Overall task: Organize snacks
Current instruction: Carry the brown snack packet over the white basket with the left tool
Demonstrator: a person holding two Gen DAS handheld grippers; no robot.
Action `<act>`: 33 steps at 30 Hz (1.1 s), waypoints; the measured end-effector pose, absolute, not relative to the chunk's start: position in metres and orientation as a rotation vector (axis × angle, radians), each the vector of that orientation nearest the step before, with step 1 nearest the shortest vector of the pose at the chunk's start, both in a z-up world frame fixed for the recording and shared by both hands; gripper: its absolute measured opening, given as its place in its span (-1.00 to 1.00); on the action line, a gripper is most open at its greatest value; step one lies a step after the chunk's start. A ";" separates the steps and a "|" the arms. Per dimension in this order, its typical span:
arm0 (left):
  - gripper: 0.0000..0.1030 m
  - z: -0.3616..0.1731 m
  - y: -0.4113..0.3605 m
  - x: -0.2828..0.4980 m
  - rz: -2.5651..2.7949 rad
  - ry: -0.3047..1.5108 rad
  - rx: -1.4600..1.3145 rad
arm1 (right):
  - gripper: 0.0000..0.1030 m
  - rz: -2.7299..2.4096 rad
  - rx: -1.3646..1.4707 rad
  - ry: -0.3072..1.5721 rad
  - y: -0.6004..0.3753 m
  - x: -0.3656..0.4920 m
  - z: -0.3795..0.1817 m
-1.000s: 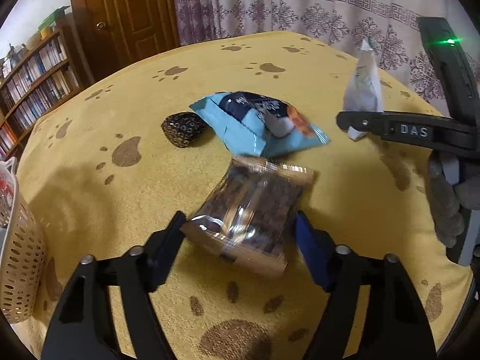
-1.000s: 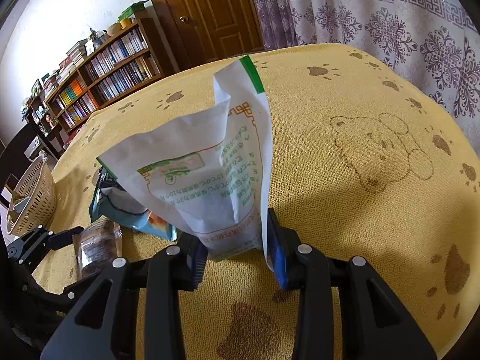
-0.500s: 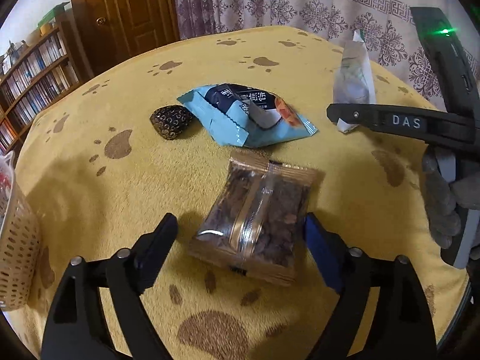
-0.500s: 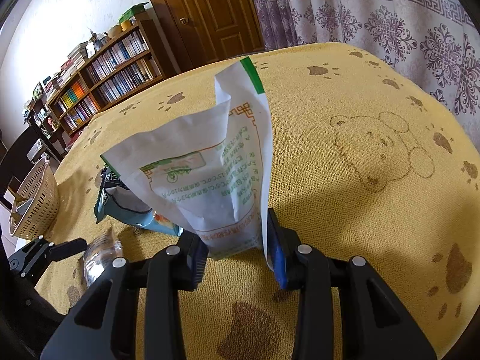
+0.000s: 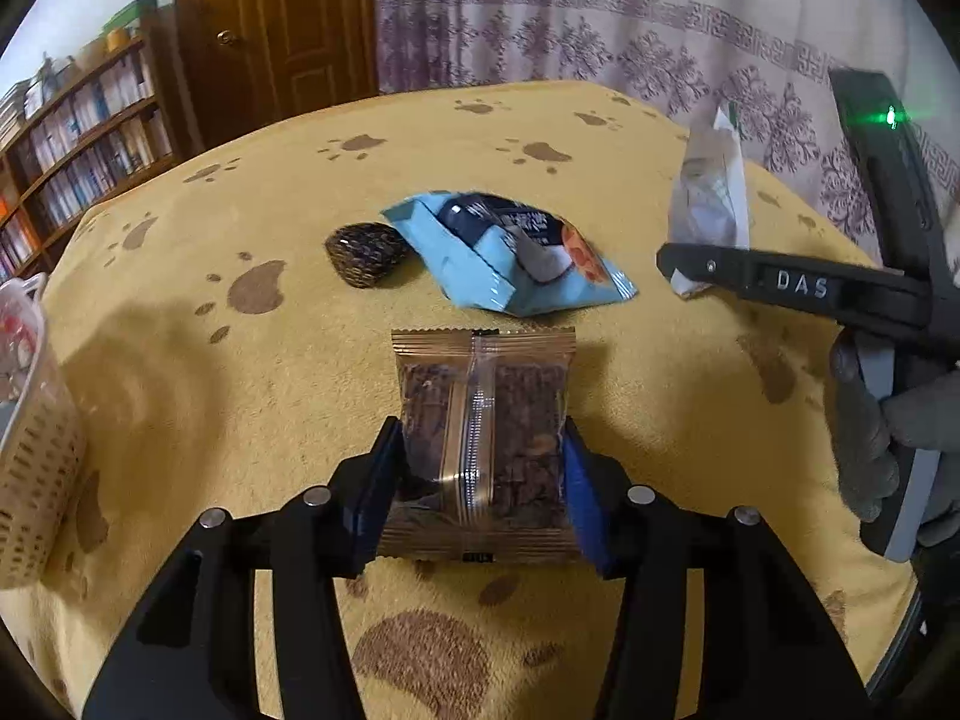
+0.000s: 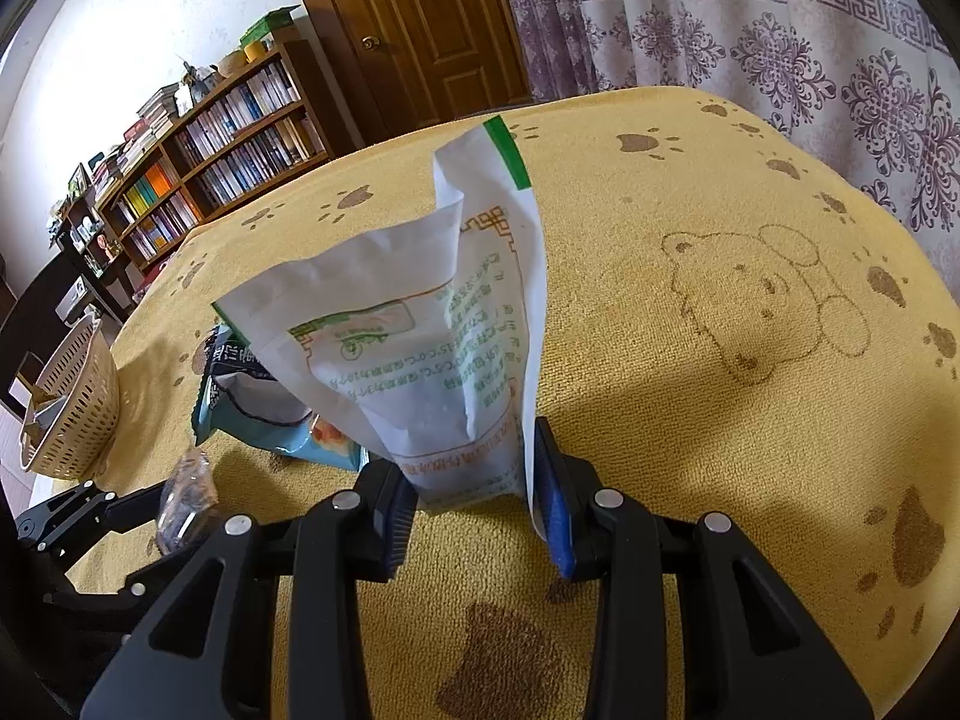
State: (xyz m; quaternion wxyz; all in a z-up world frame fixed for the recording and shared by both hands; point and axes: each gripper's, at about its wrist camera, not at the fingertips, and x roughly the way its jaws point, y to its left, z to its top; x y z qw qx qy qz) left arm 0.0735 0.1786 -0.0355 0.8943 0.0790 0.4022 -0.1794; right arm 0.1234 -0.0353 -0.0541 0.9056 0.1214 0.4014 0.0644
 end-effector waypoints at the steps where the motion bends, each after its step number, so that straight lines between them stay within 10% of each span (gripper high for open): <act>1: 0.02 -0.032 0.181 0.072 -0.367 0.823 0.159 | -0.30 0.134 0.251 0.828 -0.035 0.123 -0.054; 33: 0.02 0.072 0.371 0.060 0.154 0.535 -0.112 | -0.30 0.146 0.258 0.806 -0.038 0.119 -0.051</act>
